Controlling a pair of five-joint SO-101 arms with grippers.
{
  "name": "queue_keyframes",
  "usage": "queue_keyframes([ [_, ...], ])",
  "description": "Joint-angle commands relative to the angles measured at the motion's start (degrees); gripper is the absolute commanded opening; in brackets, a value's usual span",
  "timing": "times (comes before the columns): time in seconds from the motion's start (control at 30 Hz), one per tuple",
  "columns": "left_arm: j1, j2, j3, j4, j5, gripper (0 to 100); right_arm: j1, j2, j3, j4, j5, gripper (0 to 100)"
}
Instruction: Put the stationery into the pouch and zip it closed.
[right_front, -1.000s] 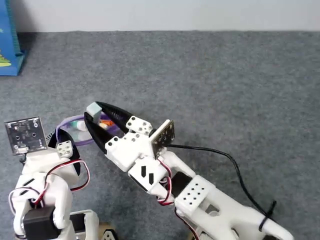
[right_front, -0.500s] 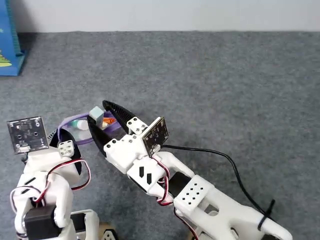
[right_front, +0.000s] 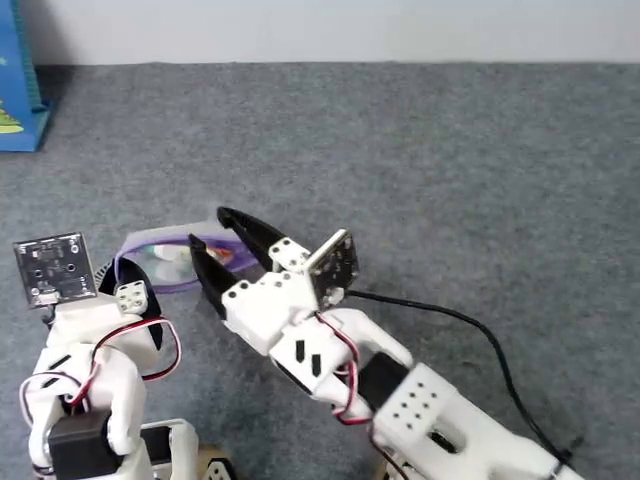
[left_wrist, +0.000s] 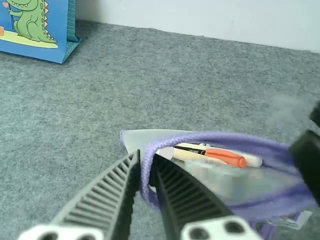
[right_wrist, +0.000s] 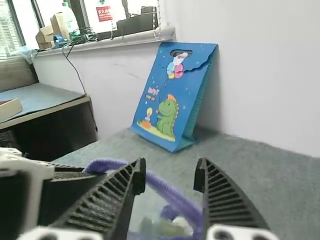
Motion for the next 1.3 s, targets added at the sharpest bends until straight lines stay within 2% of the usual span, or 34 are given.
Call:
queue_keyframes([
  [0.0, 0.09, 0.44, -0.13, -1.32, 0.35, 1, 0.40, -5.67, -2.99, 7.87, -2.55, 15.8],
  [0.13, 0.09, 0.44, -0.13, -1.32, 0.35, 1, 1.10, -9.89, -3.08, 12.26, -2.46, 15.8],
  [0.43, 0.09, 0.44, -0.13, -1.32, 0.35, 1, 11.56, -16.22, -2.99, 36.18, -2.64, 15.8],
  [0.53, 0.09, 0.44, -0.13, -1.32, 0.35, 1, 13.76, -15.78, -2.37, 39.96, -2.64, 15.8],
  [0.9, 0.18, 0.44, -0.13, -1.32, 0.35, 1, 9.27, -14.81, 7.30, 29.85, 1.67, 15.8],
  [1.27, 0.18, 0.44, -0.13, -1.41, 0.35, 1, 9.27, 6.11, -4.13, 27.38, 1.41, 15.8],
])
